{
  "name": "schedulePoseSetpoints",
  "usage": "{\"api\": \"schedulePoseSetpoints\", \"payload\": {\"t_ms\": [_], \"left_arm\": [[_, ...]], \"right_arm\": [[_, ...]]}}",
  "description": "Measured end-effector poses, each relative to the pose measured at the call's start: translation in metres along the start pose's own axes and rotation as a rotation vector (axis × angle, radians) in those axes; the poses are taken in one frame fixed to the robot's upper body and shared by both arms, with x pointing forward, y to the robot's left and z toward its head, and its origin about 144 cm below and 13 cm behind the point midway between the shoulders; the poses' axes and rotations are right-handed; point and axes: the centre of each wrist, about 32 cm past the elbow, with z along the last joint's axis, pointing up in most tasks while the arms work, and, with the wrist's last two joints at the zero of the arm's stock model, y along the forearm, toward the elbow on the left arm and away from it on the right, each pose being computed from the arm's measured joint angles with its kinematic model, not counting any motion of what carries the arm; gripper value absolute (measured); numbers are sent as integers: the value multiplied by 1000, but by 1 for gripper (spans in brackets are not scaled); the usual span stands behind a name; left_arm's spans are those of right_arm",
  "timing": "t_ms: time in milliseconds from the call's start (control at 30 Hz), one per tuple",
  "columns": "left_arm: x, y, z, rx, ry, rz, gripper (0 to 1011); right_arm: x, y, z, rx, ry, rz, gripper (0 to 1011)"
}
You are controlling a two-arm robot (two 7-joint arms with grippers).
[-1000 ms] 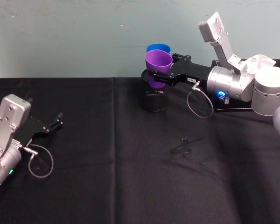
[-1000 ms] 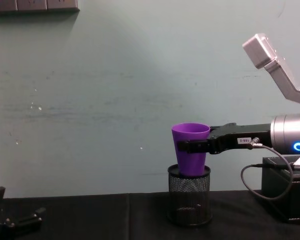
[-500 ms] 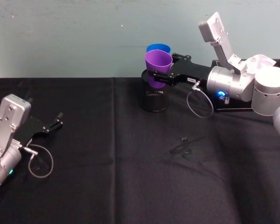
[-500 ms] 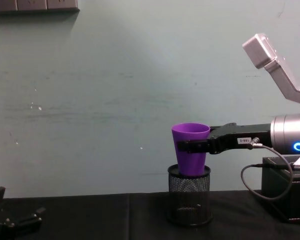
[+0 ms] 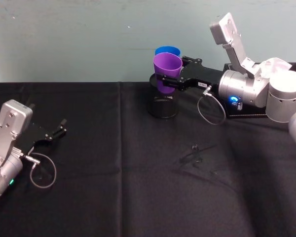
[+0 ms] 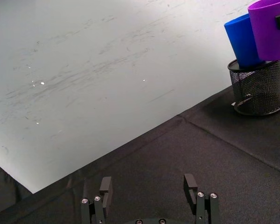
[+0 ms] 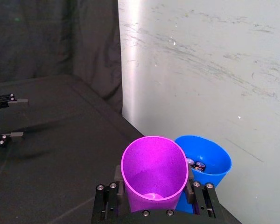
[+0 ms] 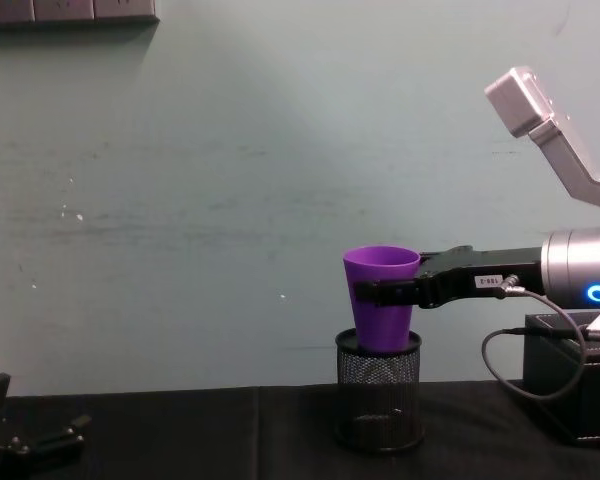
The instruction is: Pick up one cup with a gripper and tap it against the other cup.
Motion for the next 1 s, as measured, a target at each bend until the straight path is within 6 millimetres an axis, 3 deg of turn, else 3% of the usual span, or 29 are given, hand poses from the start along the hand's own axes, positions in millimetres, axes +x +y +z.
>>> {"api": "schedulePoseSetpoints", "payload": {"t_ms": [1000], "left_arm": [[0, 0, 0, 0, 0, 0, 1000]], "right_arm": [[0, 0, 0, 0, 0, 0, 723]]}}
